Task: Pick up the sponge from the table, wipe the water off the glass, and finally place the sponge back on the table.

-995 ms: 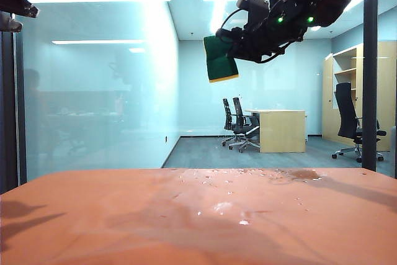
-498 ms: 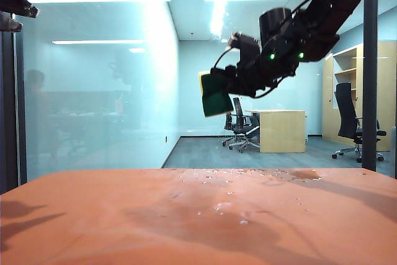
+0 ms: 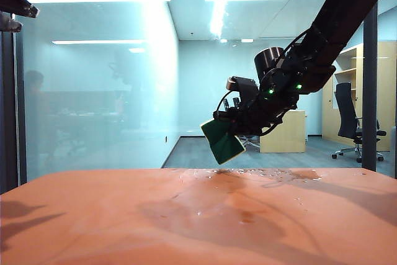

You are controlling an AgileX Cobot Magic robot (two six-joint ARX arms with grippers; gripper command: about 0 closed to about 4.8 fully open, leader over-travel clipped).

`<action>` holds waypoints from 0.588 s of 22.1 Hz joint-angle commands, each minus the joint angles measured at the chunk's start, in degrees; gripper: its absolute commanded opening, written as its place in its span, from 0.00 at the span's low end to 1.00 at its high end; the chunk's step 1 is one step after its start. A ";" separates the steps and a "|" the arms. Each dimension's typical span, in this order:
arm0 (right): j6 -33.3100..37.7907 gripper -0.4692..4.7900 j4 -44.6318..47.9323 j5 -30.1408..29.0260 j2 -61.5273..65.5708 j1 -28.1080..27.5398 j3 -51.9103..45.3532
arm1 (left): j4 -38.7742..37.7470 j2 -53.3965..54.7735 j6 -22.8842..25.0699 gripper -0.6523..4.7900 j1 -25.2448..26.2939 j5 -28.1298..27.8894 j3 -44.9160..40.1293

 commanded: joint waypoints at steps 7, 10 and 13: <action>-0.57 0.07 2.93 1.95 -4.72 -2.38 0.37 | 0.74 -0.07 0.42 0.59 -0.02 0.24 0.04; -0.61 0.07 3.39 1.92 -7.74 -3.08 0.37 | 0.72 -0.07 0.42 0.59 -0.02 0.24 0.04; -0.94 0.07 4.15 1.95 -10.64 -3.30 0.37 | 0.72 -0.07 0.42 0.59 -0.02 0.24 0.04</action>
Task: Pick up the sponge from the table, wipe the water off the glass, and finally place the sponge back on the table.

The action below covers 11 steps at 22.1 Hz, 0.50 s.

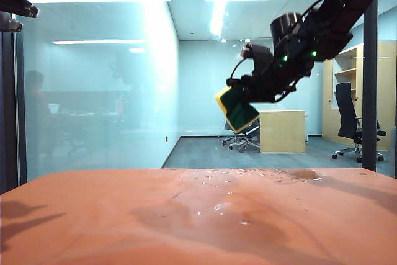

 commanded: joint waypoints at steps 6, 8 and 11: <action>-2.34 0.07 5.81 1.31 -7.65 -0.48 0.81 | 0.72 -0.04 0.42 0.59 -0.02 0.22 0.04; -2.40 0.07 6.21 1.25 -7.82 -0.48 0.81 | 0.70 -0.04 0.42 0.59 -0.02 0.22 0.04; -2.36 0.07 4.57 1.25 -7.72 -0.46 0.79 | 0.70 -0.04 0.42 0.59 -0.02 0.22 0.04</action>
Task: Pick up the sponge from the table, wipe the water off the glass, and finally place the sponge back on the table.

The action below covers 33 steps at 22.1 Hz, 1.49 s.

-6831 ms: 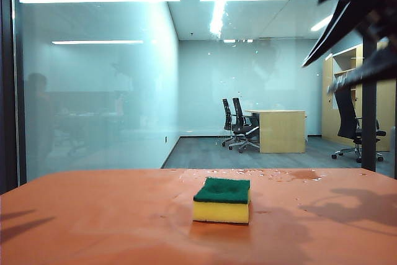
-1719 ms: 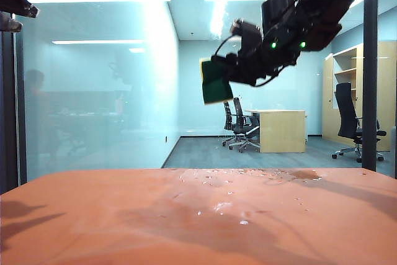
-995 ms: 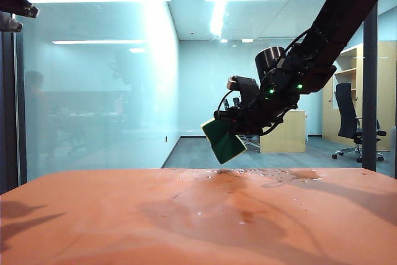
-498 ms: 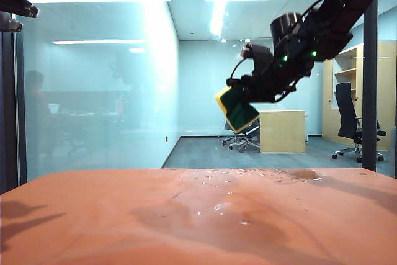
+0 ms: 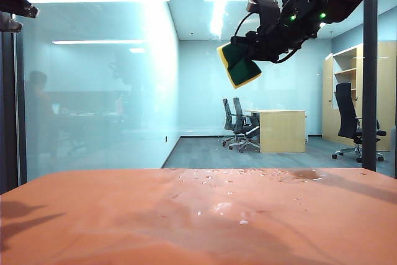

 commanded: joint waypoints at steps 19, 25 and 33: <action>-0.79 0.07 -6.25 -1.40 11.76 2.10 0.44 | 0.76 -0.04 0.44 0.59 -0.02 0.26 0.04; -1.05 0.07 -4.26 -1.20 10.14 2.08 0.57 | 0.70 -0.07 0.42 0.59 -0.02 0.28 0.04; -2.29 0.07 -2.08 0.07 4.11 2.05 0.57 | 0.70 -0.07 0.39 0.59 -0.02 0.48 0.04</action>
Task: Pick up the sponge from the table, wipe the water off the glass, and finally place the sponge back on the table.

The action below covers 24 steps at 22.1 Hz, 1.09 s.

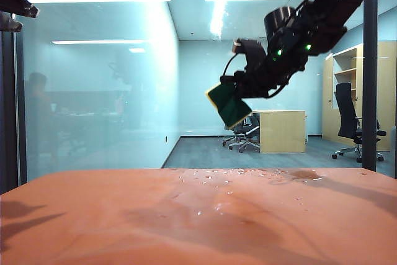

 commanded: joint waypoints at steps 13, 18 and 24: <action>-2.03 0.07 6.14 4.74 -9.33 -3.02 0.33 | 0.63 -0.11 0.37 0.59 -0.04 0.66 0.04; -2.05 0.07 6.84 6.08 -11.52 -3.13 0.37 | 0.52 -0.11 0.37 0.59 -0.04 0.68 0.04; -1.49 0.07 6.78 5.55 -11.93 -3.08 0.37 | 0.00 -0.11 0.37 0.59 -0.04 0.70 0.04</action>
